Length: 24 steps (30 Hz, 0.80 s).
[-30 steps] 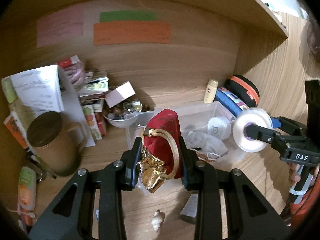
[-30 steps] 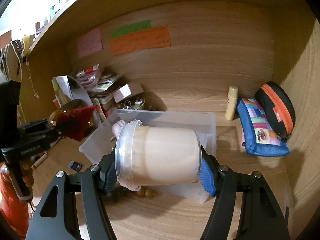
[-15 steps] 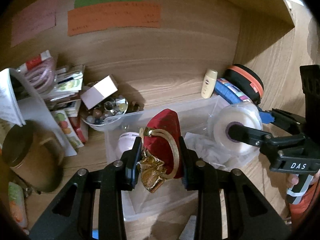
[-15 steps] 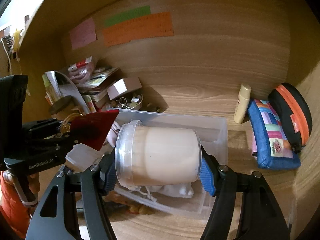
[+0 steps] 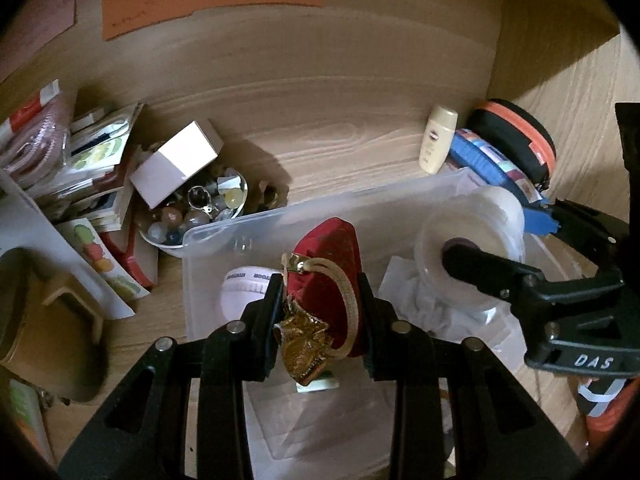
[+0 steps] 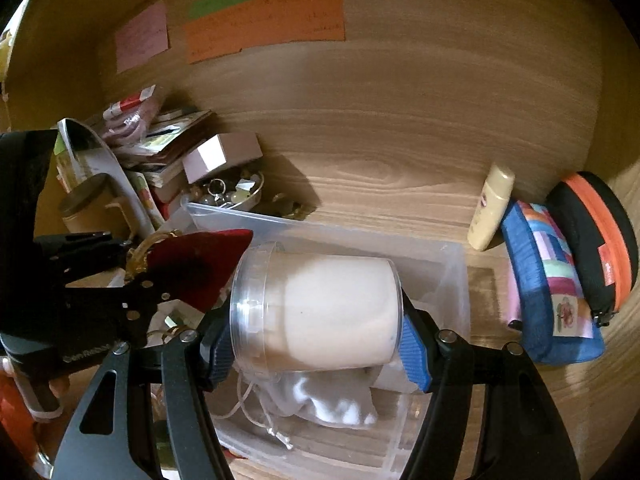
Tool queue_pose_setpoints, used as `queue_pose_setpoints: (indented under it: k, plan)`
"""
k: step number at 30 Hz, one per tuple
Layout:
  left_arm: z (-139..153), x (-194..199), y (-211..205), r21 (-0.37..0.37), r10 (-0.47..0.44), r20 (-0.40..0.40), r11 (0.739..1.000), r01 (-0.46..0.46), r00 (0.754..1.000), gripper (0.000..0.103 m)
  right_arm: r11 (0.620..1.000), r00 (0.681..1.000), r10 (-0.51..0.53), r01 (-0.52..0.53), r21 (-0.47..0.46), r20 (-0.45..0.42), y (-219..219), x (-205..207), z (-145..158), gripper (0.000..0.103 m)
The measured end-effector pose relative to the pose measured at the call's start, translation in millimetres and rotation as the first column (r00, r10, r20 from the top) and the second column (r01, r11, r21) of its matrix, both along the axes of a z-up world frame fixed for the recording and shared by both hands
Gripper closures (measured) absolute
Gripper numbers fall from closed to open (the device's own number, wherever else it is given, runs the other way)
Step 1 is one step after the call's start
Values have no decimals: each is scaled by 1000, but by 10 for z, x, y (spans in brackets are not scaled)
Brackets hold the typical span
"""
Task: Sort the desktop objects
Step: 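Carry the red pouch with the left gripper while the right gripper carries the peach jar over the clear box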
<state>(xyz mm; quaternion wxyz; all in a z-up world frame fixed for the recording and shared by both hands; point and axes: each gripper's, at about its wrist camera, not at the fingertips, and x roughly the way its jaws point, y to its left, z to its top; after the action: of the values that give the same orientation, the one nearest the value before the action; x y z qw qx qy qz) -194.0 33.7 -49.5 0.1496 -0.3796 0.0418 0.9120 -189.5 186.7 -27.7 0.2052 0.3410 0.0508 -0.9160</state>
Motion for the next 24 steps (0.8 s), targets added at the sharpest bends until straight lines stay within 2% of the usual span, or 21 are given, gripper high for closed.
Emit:
queue_pose_setpoints:
  k: [10, 19, 24]
  plan:
    - [-70, -47, 97, -17, -7, -8, 1000, 7, 1000, 70, 1000, 1000, 4, -4, -10, 22, 6, -88, -120, 39]
    - [-106, -35, 158, -45, -26, -21, 999, 25, 999, 65, 1000, 1000, 11, -11, 8, 20, 2, -87, -137, 38]
    - [-136, 11, 231, -97, -36, -42, 995, 32, 998, 58, 1000, 999, 22, -22, -17, 42, 55, -56, -123, 38]
